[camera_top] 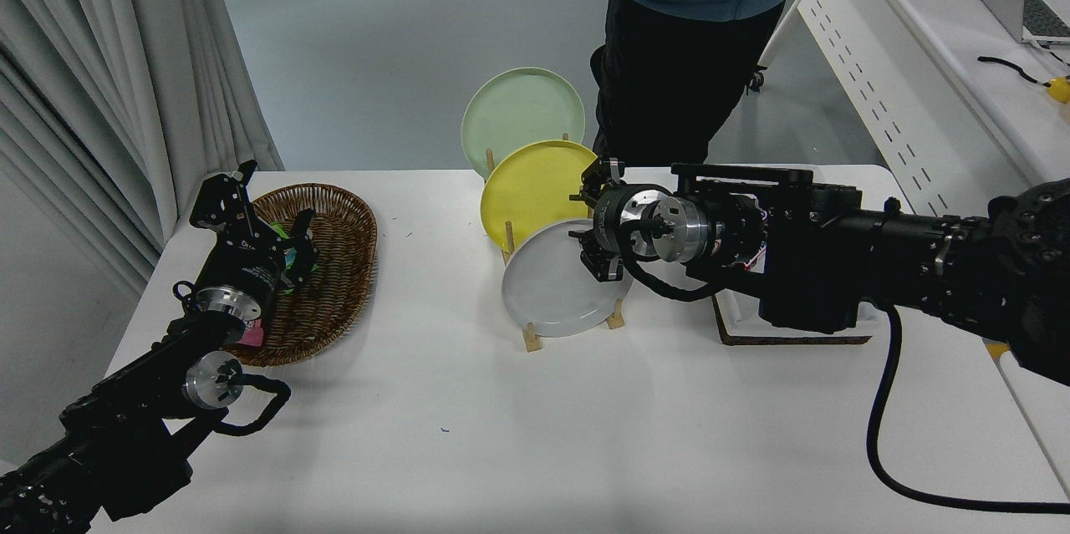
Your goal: Place the plate on the table
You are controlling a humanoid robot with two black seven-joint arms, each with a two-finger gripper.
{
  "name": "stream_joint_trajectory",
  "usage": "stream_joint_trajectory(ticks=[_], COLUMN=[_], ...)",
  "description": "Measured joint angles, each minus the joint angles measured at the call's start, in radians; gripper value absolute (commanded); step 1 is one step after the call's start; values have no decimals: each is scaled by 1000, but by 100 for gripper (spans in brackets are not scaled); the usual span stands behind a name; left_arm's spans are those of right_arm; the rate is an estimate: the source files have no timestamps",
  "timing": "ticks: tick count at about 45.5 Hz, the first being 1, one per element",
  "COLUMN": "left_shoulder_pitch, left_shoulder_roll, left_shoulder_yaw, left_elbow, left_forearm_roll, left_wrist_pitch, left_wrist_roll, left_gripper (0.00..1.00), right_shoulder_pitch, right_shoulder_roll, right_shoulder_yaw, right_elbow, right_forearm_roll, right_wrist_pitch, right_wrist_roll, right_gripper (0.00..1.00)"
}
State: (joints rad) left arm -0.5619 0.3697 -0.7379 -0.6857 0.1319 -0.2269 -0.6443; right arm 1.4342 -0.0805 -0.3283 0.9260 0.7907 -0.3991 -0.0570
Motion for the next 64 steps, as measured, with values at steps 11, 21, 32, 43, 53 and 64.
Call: stream_joint_trajectory(ticks=[11,21,32,43,53,64], left_shoulder_pitch=[0,0,0,0,0,0], left_shoulder_roll=[0,0,0,0,0,0], left_shoulder_yaw=[0,0,0,0,0,0], left_elbow=[0,0,0,0,0,0], left_forearm_roll=[0,0,0,0,0,0], left_wrist_pitch=[0,0,0,0,0,0], left_wrist_roll=[0,0,0,0,0,0], left_gripper=[100,100,100,100,100,100], right_shoulder_pitch=[3,4,1,-3,-5,-7], right_shoulder_roll=[-6,-8,-9,-2,-1,-1], right_shoulder_yaw=[14,20,24,25,26,26], right_elbow=[-1,-2,-19,-54,-66,-67], right_forearm_roll=[-3,-6,-9,-10,-10,-9], right_wrist_pitch=[0,2,3,11,15,16], right_wrist_roll=[-38,-50,-54,-56,-72,-99], right_gripper=[31,31,31,23,20,4])
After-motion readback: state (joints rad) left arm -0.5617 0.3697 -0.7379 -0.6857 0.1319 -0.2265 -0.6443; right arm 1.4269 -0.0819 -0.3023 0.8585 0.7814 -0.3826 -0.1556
